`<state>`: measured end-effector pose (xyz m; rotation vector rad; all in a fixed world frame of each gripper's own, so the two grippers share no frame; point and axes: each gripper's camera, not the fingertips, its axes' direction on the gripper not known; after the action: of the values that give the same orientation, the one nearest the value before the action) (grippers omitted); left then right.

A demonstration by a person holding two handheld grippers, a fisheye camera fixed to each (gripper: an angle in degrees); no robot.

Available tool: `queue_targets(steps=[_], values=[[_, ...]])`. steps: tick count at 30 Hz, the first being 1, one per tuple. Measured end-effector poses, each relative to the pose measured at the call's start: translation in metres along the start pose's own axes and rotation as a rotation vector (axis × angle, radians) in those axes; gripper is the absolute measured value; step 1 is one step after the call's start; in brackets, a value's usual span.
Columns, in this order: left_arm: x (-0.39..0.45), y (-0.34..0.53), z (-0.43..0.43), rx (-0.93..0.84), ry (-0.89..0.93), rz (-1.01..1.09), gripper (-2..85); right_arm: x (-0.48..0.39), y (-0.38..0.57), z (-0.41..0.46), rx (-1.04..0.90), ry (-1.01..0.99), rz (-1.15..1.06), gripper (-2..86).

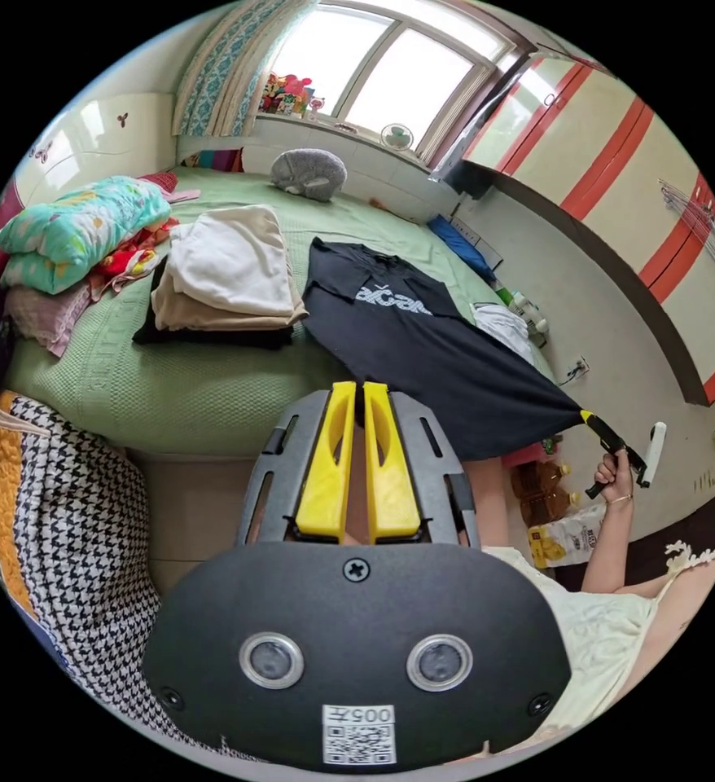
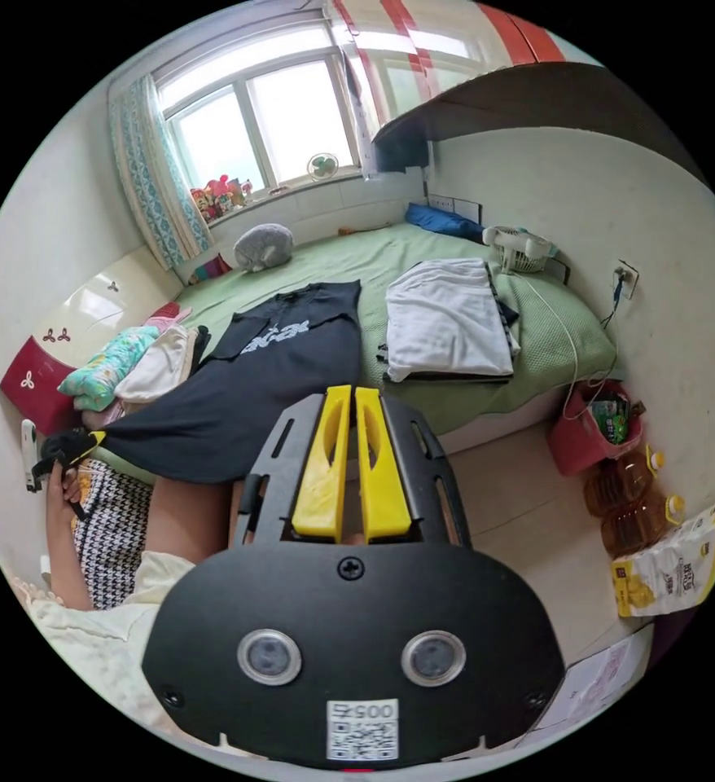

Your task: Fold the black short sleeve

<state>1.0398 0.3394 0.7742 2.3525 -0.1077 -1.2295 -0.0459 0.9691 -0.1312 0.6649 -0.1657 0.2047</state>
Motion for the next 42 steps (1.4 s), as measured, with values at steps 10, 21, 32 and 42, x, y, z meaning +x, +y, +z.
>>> queue_targets(steps=[10,21,32,42], values=[[0.028,0.000,-0.062,0.024,0.016,0.021,1.2,0.002,0.015,-0.049,0.010,0.059,0.003,-0.9],[0.065,-0.016,-0.099,-0.027,-0.016,0.032,1.4,-0.020,-0.013,-0.096,-0.036,0.135,-0.011,-1.6],[0.110,-0.076,-0.058,-0.221,-0.160,0.223,1.5,-0.061,-0.064,-0.070,-0.169,0.192,-0.184,-1.6],[0.094,-0.191,0.031,-0.176,-0.219,0.244,1.4,-0.060,-0.172,0.022,-0.196,0.214,-0.239,-1.6]])
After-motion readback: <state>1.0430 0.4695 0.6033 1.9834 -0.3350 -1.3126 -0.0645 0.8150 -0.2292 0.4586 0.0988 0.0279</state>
